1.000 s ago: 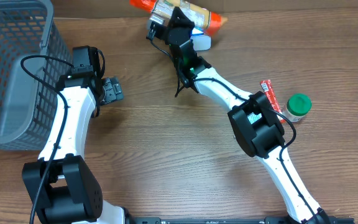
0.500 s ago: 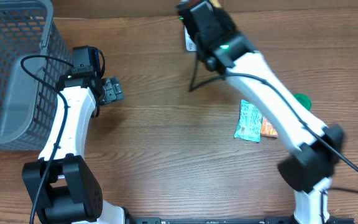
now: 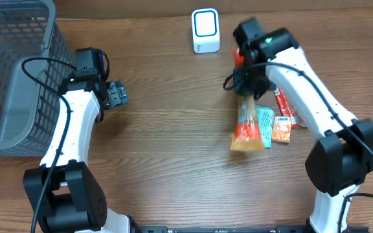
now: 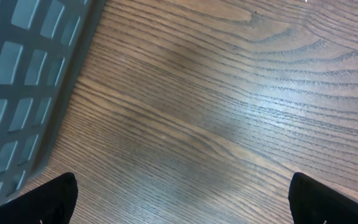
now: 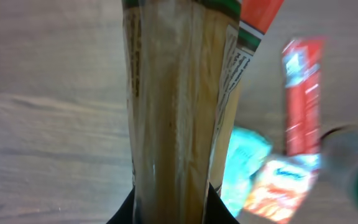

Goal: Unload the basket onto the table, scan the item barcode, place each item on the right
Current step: 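Carry the spaghetti pack right and lower it beside the wipes pack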

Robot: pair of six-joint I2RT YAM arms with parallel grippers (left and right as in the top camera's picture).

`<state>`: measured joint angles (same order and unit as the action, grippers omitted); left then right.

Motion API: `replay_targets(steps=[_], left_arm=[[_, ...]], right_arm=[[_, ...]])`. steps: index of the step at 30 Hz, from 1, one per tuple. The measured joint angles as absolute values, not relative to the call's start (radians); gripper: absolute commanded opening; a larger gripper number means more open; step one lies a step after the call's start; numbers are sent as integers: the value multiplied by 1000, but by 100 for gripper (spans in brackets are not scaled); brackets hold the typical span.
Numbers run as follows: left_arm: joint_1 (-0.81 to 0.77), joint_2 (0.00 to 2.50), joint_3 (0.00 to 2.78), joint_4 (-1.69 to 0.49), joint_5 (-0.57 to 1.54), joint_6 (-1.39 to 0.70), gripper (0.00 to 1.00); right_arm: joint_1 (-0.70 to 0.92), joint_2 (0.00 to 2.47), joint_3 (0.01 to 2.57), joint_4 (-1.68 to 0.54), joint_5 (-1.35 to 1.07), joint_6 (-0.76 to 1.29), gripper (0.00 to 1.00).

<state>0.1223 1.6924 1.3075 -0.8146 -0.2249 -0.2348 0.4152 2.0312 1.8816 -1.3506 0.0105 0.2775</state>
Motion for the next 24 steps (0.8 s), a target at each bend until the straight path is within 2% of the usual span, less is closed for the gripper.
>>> replay_targets(steps=[9,11,15,18,24], left_arm=[[122,1692,1308,-814,-225,-235,100],[122,1692,1308,-814,-225,-235,100],[122,1692,1308,-814,-225,-235,100],[122,1692,1308,-814,-225,-235,100],[122,1692,1308,-814,-225,-235,100]], right_arm=[[425,2036,1620,-1143,-39,297,4],[426,2036,1599,-1113,-42,299,11],[426,2036,1590,-1094,-45,301,55],[426,2036,1590,-1094,-48,302,60],[426,2036,1590,-1104,-48,303,62]])
